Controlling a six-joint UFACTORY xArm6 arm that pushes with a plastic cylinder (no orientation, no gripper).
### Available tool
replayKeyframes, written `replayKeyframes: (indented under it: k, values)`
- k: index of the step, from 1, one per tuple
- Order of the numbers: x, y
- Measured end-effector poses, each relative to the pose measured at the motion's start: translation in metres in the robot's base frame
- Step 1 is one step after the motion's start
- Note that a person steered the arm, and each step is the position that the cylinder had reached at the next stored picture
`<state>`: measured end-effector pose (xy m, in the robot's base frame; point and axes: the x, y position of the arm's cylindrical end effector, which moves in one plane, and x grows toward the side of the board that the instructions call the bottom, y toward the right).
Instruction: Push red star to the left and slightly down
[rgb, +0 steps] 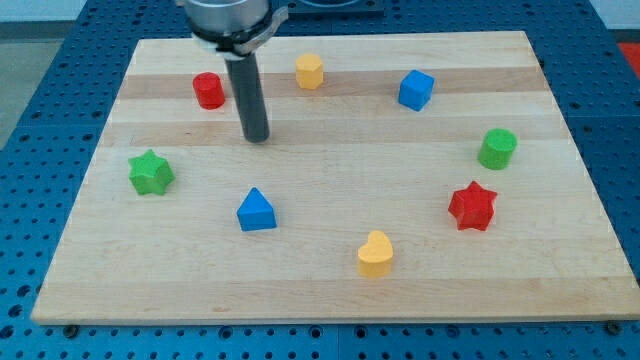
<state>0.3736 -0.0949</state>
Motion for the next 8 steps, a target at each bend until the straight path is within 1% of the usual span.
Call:
replayKeyframes:
  k: [1, 2, 3, 4, 5, 6, 7, 8]
  values:
    - [-0.063, -0.005]
    - [-0.070, -0.042]
    - [-0.056, -0.069]
    - [-0.050, -0.026]
    - [-0.002, 0.030]
    - [-0.012, 0.094]
    - [-0.015, 0.120]
    - [-0.014, 0.125]
